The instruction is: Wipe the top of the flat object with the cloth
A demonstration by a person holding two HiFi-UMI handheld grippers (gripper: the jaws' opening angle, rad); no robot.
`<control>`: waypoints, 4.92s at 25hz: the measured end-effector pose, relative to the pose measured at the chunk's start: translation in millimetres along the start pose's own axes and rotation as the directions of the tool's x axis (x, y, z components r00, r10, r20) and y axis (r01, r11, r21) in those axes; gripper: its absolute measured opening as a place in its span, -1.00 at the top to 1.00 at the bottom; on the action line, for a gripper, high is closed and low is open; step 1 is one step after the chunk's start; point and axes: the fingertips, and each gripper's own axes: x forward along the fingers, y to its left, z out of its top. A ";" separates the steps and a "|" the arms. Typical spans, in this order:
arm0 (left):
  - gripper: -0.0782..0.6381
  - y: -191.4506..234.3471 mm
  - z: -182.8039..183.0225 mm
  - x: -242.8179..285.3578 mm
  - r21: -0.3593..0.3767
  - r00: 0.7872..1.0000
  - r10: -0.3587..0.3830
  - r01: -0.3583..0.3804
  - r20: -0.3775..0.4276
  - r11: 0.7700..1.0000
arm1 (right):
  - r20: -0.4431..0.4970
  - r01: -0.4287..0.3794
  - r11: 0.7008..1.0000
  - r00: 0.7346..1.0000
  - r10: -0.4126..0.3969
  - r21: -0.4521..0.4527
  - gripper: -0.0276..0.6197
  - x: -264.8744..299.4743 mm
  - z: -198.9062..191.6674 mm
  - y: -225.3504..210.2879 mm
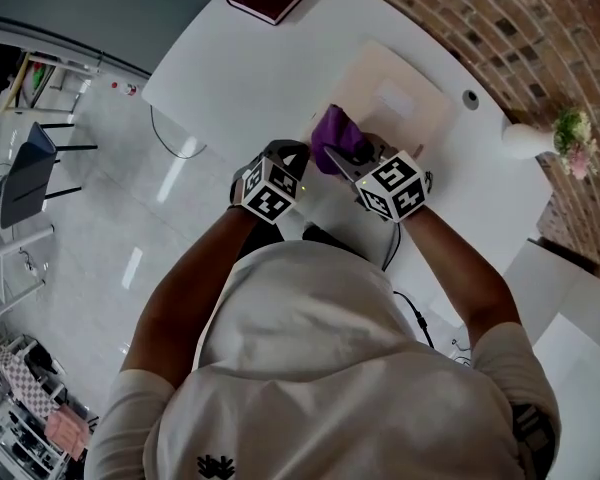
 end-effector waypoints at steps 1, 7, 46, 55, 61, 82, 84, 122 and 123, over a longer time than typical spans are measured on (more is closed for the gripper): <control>0.71 -0.2 -0.1 -0.1 -0.001 1.000 0.000 0.000 -0.002 1.000 | -0.013 -0.012 1.000 1.000 0.012 -0.002 0.68 3.7 -6.7 5.4; 0.71 -1.6 -0.5 -1.4 0.009 1.000 0.007 -0.007 -0.008 1.000 | -0.044 0.021 1.000 0.999 -0.022 -0.019 0.68 16.7 -24.0 -8.8; 0.71 -1.2 0.5 1.9 0.065 1.000 -0.009 0.011 -0.022 0.998 | -0.006 0.511 0.860 0.860 -0.511 -0.002 0.68 -40.6 32.6 -254.5; 0.71 -2.8 0.4 3.2 0.070 1.000 -0.015 0.016 -0.021 0.997 | 0.083 0.335 0.941 0.940 -0.330 -0.048 0.68 -54.9 38.2 -154.3; 0.71 -3.4 -1.1 0.6 0.087 1.000 -0.010 0.012 -0.022 0.996 | 0.071 0.161 0.985 0.985 -0.157 -0.056 0.68 -43.8 17.2 -58.2; 0.71 -7.4 -2.0 -1.1 0.110 1.000 0.002 0.001 -0.028 0.994 | -0.069 0.191 0.977 0.978 -0.198 -0.095 0.68 -21.7 -46.7 -72.1; 0.71 -7.4 -1.7 -0.8 0.111 1.000 0.001 0.002 -0.028 0.994 | -0.066 0.216 0.971 0.972 -0.223 -0.100 0.68 -24.4 -44.1 -88.4; 0.71 -7.9 -0.7 2.3 0.115 0.999 -0.001 0.007 -0.054 0.993 | 0.099 0.409 0.912 0.908 -0.407 0.000 0.68 -99.8 14.6 -177.5; 0.71 -8.4 -0.7 2.5 0.115 0.999 -0.001 0.007 -0.053 0.993 | 0.106 0.387 0.922 0.917 -0.385 -0.007 0.68 -100.2 12.8 -162.8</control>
